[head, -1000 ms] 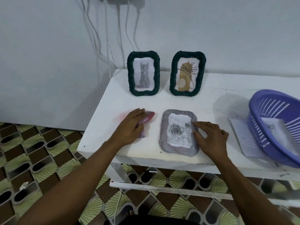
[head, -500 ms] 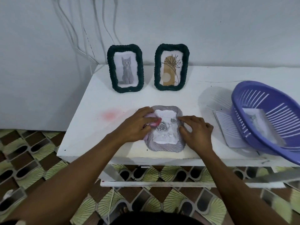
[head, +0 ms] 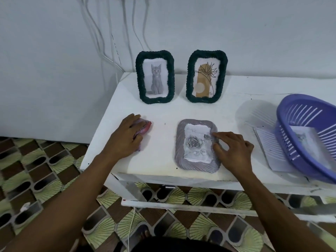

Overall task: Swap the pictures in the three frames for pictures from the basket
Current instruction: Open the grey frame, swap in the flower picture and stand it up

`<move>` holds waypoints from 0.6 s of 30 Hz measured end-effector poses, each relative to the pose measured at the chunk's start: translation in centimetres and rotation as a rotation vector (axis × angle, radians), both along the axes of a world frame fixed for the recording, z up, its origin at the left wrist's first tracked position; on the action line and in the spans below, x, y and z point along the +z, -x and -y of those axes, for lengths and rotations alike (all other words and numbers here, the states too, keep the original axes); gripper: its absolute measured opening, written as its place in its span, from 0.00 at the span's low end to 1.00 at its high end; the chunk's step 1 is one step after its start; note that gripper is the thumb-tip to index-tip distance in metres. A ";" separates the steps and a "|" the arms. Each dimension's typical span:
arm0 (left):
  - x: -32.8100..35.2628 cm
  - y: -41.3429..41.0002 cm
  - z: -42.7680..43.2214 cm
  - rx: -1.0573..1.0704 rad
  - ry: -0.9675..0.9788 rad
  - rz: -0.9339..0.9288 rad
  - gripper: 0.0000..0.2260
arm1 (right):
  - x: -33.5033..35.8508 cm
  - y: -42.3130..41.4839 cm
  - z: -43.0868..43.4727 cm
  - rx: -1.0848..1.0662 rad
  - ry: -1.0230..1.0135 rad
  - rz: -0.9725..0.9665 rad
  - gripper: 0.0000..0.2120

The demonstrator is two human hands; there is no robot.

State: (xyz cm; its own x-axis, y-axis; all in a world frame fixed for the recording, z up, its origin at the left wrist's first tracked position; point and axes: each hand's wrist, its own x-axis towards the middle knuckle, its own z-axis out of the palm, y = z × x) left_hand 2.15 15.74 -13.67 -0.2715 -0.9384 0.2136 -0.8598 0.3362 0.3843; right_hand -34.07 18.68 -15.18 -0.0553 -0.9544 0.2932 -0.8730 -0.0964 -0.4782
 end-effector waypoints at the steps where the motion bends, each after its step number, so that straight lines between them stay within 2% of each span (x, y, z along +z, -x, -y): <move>1: 0.0 -0.7 -0.1 0.001 -0.002 0.018 0.27 | 0.0 0.0 0.0 0.002 0.001 0.000 0.16; 3: 0.1 -1.5 -0.4 -0.009 -0.017 0.051 0.28 | -0.1 0.1 0.0 0.005 0.010 -0.004 0.16; 6: -0.6 -2.0 -1.0 -0.049 -0.016 0.203 0.31 | -0.1 0.0 0.0 0.008 0.007 0.000 0.16; 10: -1.0 -1.5 -1.4 0.042 -0.130 0.341 0.36 | -0.2 0.0 -0.1 0.013 0.002 -0.006 0.16; 13: -0.6 -0.8 -1.5 0.102 -0.090 0.406 0.37 | -0.1 -0.1 -0.1 0.008 0.000 0.004 0.16; 16: 0.1 2.2 -1.9 0.100 0.043 0.369 0.35 | 0.0 0.0 -0.2 0.006 -0.015 0.019 0.15; 18: 0.2 5.4 -2.3 0.002 -0.010 0.274 0.35 | 0.0 0.0 -0.3 0.010 -0.022 0.035 0.16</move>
State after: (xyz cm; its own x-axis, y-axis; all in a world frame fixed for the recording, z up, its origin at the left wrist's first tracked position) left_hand -3.26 18.02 -13.51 -0.3162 -0.9407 0.1232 -0.9328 0.3319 0.1401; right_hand -34.07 18.95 -15.17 -0.0559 -0.9612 0.2700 -0.8548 -0.0936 -0.5104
